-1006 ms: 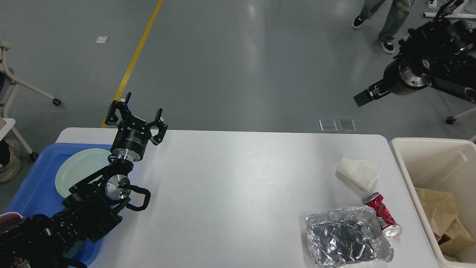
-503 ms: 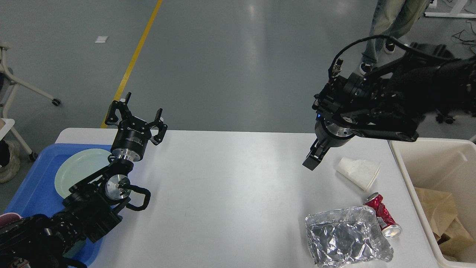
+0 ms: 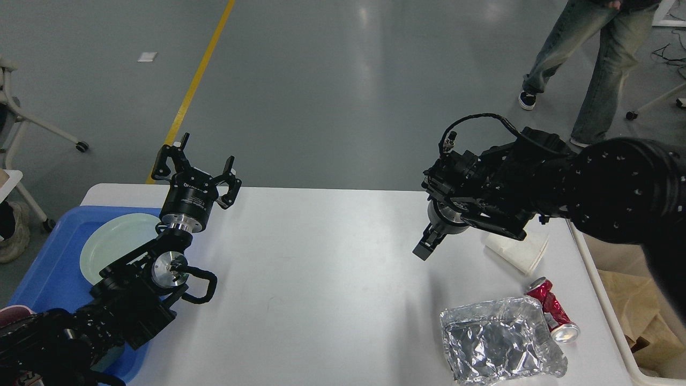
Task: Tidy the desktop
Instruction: 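Swing the right gripper back down toward the white tissue, then lower the right gripper onto the white tissue beside the red can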
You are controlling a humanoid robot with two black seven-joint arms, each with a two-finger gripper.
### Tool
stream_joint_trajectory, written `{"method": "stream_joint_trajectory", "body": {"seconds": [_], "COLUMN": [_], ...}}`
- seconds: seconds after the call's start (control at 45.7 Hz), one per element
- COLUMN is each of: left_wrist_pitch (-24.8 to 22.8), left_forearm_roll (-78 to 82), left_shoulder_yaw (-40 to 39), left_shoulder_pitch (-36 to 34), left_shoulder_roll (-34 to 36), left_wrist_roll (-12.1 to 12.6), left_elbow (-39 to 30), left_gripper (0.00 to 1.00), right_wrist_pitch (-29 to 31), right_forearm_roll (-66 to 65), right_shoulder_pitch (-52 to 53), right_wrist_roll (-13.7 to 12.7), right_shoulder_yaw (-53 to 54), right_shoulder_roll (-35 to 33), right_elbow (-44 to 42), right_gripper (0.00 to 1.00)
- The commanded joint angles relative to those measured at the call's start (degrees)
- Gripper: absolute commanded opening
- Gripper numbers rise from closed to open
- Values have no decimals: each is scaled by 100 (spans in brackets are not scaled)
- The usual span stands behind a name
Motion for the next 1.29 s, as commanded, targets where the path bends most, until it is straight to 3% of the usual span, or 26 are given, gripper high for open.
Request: {"method": "stream_joint_trajectory", "body": {"seconds": [0.0,0.175,0.438,0.788,1.269], "left_wrist_pitch": [0,0,0,0,0], "left_forearm_roll": [1,1,1,1,1], "left_shoulder_yaw": [1,1,1,1,1], "left_shoulder_pitch": [0,0,0,0,0], "left_shoulder_roll": [0,0,0,0,0], "left_wrist_roll": [-7,-7,2,-7,2], "left_elbow": [0,0,0,0,0], "left_gripper": [97,97,97,97,97], "right_wrist_pitch": [9,9,0,-26,-61], "right_forearm_roll": [4,13,478,514,778], "right_shoulder_pitch": [-84,-357,-1148,-1825,-2071], "right_wrist_roll": [6,6,6,6,-3], "right_shoulder_yaw": [-436,-727,-991,-1096,-1334], "right_shoulder_roll": [-30,-47,-21,-4,-56], "right_elbow": [-57,-250,-1374,-2095,-2526], "right_gripper": [100,100,100,100,100]}}
